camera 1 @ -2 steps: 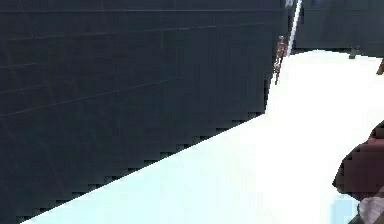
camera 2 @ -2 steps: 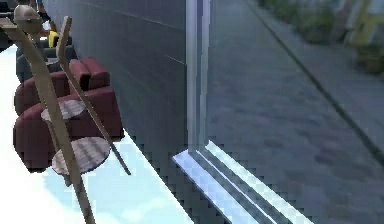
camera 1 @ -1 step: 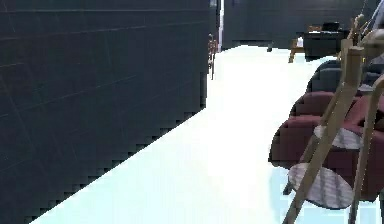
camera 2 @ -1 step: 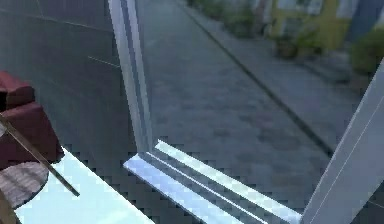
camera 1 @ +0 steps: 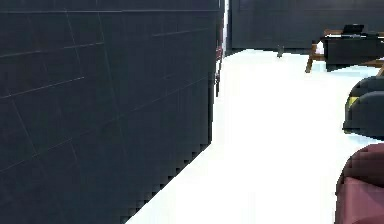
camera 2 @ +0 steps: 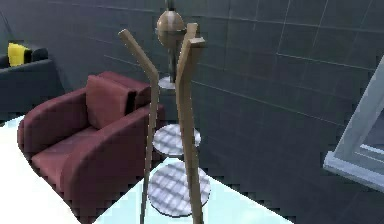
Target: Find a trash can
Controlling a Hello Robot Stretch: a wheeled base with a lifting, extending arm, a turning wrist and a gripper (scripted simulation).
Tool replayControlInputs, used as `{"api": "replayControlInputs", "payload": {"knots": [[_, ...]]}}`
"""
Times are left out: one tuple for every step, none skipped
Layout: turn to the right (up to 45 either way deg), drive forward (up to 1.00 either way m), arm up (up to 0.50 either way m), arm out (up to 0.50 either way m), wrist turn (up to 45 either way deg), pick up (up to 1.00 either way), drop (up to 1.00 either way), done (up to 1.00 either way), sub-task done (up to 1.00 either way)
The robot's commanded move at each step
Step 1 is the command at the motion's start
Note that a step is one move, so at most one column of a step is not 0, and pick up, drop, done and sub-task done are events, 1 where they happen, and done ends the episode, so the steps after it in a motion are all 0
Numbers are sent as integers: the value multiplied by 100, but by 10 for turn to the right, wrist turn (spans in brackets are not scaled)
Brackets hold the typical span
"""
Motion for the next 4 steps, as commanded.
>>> {"api": "replayControlInputs", "payload": {"knots": [[210,0,0,0,0,0,0,0,0],[0,10,0,0,0,0,0,0,0],[-30,0,0,0,0,0,0,0,0],[0,100,0,0,0,0,0,0,0]]}}
